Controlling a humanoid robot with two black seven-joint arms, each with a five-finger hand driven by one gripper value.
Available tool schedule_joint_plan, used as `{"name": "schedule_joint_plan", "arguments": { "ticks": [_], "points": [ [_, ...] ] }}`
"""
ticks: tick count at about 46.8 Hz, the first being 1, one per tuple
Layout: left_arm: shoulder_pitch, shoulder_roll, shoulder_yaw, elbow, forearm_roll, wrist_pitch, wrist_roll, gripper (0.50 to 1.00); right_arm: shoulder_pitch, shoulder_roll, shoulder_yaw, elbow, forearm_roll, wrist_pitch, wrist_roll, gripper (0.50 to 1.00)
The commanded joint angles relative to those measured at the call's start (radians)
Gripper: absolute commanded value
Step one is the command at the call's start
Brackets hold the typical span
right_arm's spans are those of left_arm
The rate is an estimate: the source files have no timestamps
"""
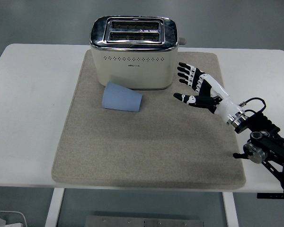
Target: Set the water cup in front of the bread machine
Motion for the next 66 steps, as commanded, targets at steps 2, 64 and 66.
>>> {"name": "schedule_joint_plan", "arguments": {
  "ticks": [2, 64, 66],
  "points": [
    [0.000, 0.000, 0.000, 0.000, 0.000, 0.001, 0.000, 0.999, -0.033, -0.034, 0.038, 0.000, 0.045, 0.017, 0.000, 0.926],
    [0.000, 0.000, 0.000, -0.014, 0.005, -0.005, 0.000, 0.996, -0.034, -0.192, 0.106, -0.157, 0.637, 0.063, -0.144, 0.926],
    [0.002, 0.000, 0.000, -0.015, 0.005, -0.009, 0.000, 0.996, -0.034, -0.195, 0.106, -0.157, 0.637, 0.063, -0.144, 0.926]
  ]
}}
